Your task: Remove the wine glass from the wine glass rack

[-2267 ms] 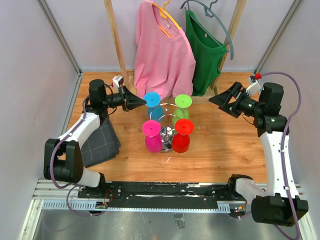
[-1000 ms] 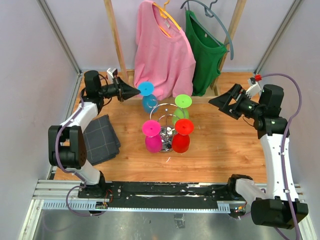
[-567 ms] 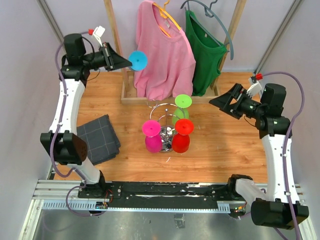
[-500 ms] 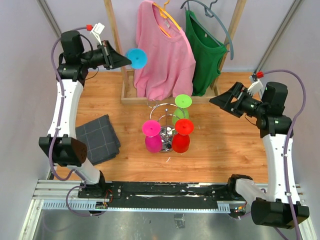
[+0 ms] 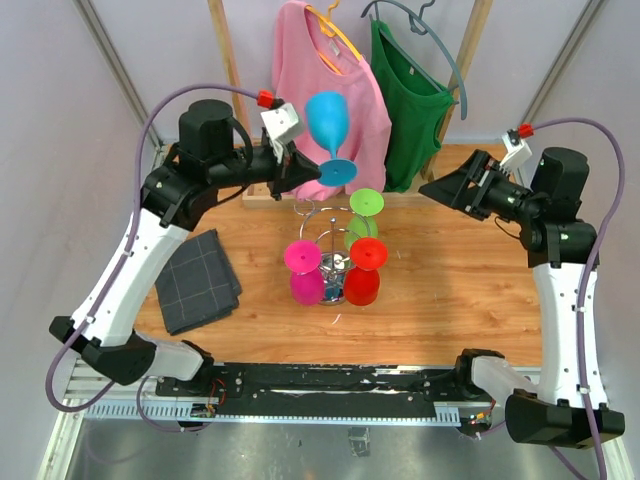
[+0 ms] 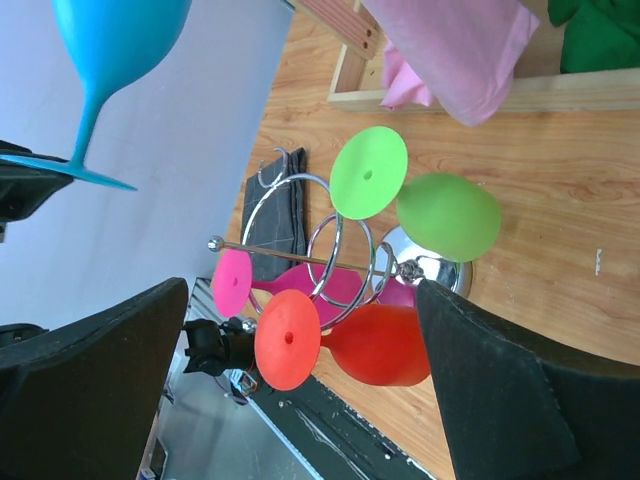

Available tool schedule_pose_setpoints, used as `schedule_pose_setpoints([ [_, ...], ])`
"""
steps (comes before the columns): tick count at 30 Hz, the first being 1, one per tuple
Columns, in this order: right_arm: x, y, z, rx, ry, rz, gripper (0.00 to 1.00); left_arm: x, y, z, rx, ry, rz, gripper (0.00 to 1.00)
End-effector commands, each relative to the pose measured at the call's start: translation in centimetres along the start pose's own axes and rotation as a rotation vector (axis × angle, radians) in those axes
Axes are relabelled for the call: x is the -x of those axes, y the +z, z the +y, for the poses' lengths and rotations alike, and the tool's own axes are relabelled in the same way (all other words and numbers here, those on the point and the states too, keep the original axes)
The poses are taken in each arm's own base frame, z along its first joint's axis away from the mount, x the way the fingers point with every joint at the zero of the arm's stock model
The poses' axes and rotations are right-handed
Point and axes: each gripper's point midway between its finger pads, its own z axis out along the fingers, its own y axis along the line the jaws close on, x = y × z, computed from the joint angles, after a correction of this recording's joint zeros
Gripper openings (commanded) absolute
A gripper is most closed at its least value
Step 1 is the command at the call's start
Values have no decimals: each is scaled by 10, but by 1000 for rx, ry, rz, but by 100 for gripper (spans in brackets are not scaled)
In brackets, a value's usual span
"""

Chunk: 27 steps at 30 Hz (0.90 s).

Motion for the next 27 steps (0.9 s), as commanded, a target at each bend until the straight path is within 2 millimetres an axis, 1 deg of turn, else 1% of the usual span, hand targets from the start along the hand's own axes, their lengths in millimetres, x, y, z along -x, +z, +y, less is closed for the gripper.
schedule_pose_setpoints([
  [1, 10, -11, 24, 30, -69, -28, 99, -2, 4, -5, 76, 249, 35, 0],
  [3, 14, -13, 31, 37, -77, -36, 99, -10, 9, -22, 58, 363, 60, 0],
  [5, 18, -15, 37, 47, -83, -40, 98, -24, 15, -35, 47, 490, 104, 0],
  [8, 24, -16, 41, 47, -94, -44, 99, -49, 23, -47, 26, 650, 174, 0],
  [9, 26, -17, 42, 42, -99, -46, 98, -52, 26, -48, 30, 686, 184, 0],
  [11, 29, -17, 42, 35, -110, -51, 99, -52, 34, -47, 48, 741, 177, 0],
  [15, 31, -15, 40, 32, -98, -56, 98, -42, 49, -46, 76, 822, 155, 0],
  [18, 32, -12, 40, 50, -79, -67, 98, -38, 62, -53, 61, 878, 140, 0],
  [21, 34, -9, 42, 70, -64, -80, 98, -34, 71, -60, 49, 943, 123, 0],
  [27, 50, -1, 53, 122, -74, -122, 99, -26, 82, -73, 24, 992, 89, 0],
])
